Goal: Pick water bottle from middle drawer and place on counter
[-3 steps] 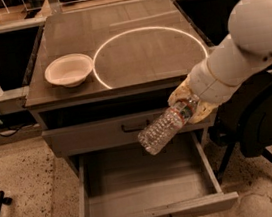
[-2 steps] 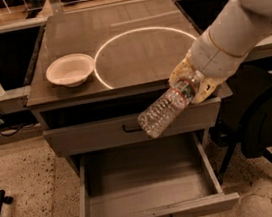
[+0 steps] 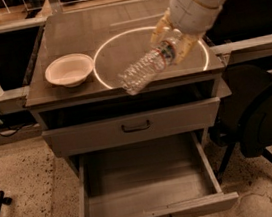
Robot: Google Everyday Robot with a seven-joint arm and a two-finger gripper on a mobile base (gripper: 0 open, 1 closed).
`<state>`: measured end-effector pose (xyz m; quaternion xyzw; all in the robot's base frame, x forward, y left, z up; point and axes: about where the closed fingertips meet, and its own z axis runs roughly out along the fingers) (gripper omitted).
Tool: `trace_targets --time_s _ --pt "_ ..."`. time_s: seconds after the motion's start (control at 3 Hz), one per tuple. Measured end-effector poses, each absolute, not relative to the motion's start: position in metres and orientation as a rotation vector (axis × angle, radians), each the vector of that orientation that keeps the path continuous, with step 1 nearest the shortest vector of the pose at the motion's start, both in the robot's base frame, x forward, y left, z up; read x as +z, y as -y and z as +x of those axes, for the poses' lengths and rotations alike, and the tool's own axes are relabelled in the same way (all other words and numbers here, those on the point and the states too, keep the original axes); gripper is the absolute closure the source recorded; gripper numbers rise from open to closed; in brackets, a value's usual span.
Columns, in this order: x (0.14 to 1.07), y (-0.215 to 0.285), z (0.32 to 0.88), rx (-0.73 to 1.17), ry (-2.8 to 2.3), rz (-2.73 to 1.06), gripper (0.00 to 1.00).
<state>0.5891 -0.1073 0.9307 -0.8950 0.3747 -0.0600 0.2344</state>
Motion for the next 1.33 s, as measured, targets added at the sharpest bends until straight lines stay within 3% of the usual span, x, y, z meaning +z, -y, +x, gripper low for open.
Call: trace_targets --time_s 0.33,1.33 --pt "0.927 0.102 0.648 -0.200 -1.053 -2.337 1.00" --pt "0.885 0.105 0.726 -0.222 -1.204 -2.165 1.00"
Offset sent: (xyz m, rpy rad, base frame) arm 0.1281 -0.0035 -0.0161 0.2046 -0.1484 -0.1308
